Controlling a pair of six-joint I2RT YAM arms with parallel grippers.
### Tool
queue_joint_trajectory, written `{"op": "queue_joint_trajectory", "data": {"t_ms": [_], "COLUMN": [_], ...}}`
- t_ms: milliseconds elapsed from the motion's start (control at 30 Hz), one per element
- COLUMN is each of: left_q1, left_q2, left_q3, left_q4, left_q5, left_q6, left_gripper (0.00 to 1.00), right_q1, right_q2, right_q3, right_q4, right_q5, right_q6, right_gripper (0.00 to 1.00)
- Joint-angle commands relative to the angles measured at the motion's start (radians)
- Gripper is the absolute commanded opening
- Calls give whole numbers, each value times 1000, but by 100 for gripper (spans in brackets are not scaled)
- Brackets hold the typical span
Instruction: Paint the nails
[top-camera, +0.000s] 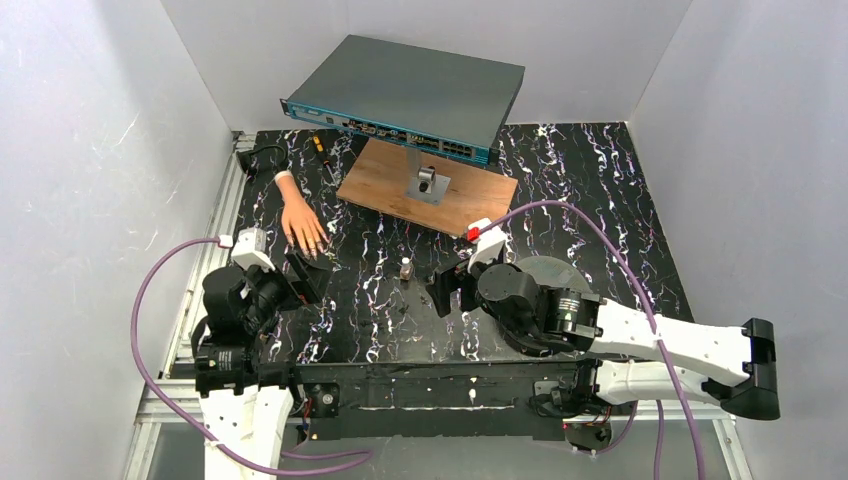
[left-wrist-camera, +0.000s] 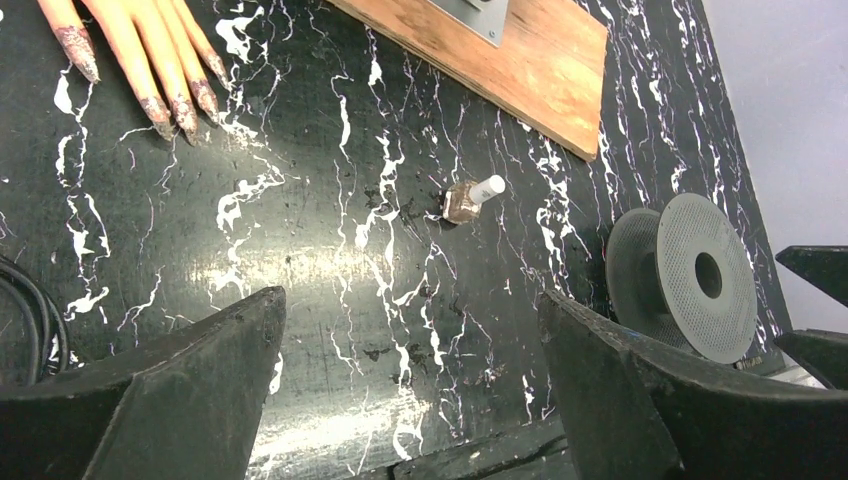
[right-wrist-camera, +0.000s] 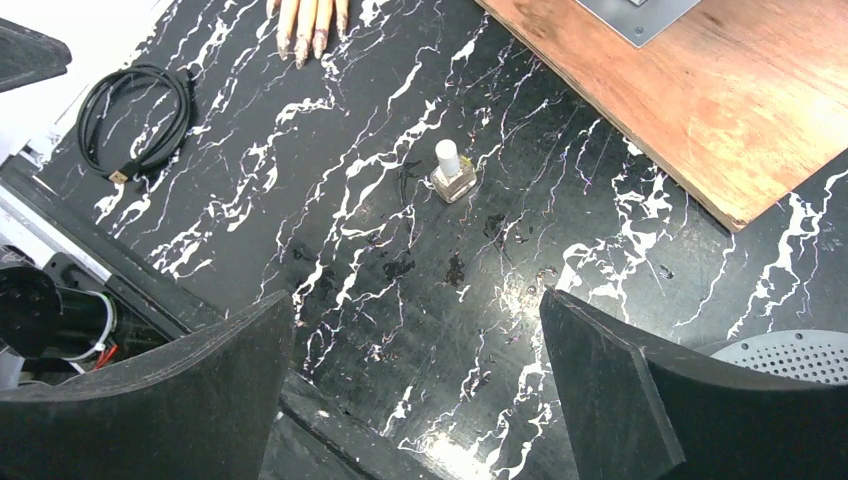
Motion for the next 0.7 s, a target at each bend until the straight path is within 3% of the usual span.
{"op": "queue_joint_trajectory", "data": {"t_ms": [0,333,567,667], "left_q1": [-27,-68,-383,-461], "left_q2": [23,149,262,300], "left_q3": [-10,3,18,2], "left_q4": [9,16,77,133], "left_q5": [-15,-17,-250,-248], "left_q6": [6,39,42,46], "left_gripper": [94,85,85,81], "right_q1": [-4,-4,-41,-133], "right_q2": [-1,-83,-159,-169], "right_q3": [41,-32,-102,-104], "right_q4": [61,59,66,-6], "right_q5": [7,11,-130,-250], "right_q6": [-17,-38,-71,-18], "right_gripper": [100,100,100,100]}}
